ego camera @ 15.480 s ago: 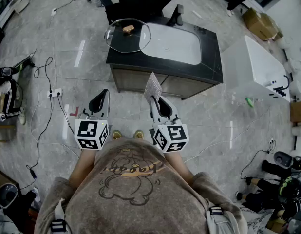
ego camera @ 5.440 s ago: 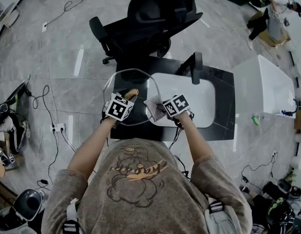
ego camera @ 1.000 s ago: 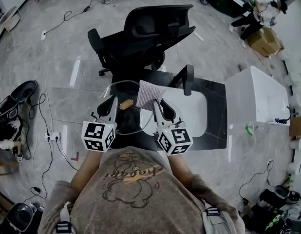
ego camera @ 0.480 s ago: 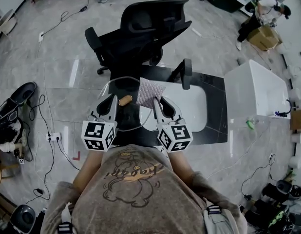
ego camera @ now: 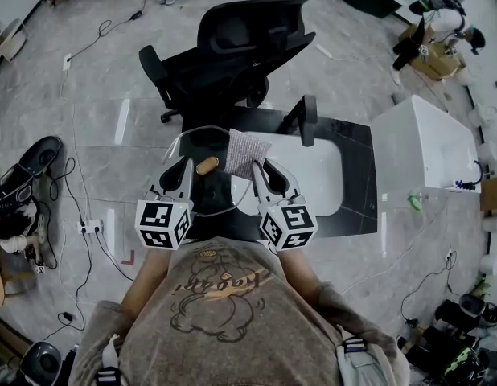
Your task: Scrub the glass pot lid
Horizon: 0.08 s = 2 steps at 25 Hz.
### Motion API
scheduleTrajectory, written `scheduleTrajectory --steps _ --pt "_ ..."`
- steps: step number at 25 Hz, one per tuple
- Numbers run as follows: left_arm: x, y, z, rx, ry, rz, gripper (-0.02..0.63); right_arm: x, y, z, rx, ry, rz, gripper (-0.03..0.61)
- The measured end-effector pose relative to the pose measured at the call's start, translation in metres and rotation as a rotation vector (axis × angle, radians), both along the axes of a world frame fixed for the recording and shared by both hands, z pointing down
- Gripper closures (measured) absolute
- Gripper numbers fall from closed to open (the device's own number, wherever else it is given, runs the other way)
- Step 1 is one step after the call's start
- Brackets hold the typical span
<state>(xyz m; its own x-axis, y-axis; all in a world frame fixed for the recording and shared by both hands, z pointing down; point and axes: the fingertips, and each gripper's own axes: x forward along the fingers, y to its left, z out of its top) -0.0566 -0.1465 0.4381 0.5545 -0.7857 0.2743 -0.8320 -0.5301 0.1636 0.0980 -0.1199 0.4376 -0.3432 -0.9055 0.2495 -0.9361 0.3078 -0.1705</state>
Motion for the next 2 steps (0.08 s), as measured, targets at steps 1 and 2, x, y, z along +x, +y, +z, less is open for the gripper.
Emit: scheduleTrajectory --steps 1,2 --pt "-0.0003 0.0001 0.0006 0.000 0.000 0.000 0.595 -0.0009 -0.0001 0.0003 0.000 0.001 -0.002 0.500" --pt "-0.0007 0.0002 0.0011 -0.001 -0.001 -0.001 0.595 -0.0018 -0.0001 0.0007 -0.001 0.002 -0.004 0.500"
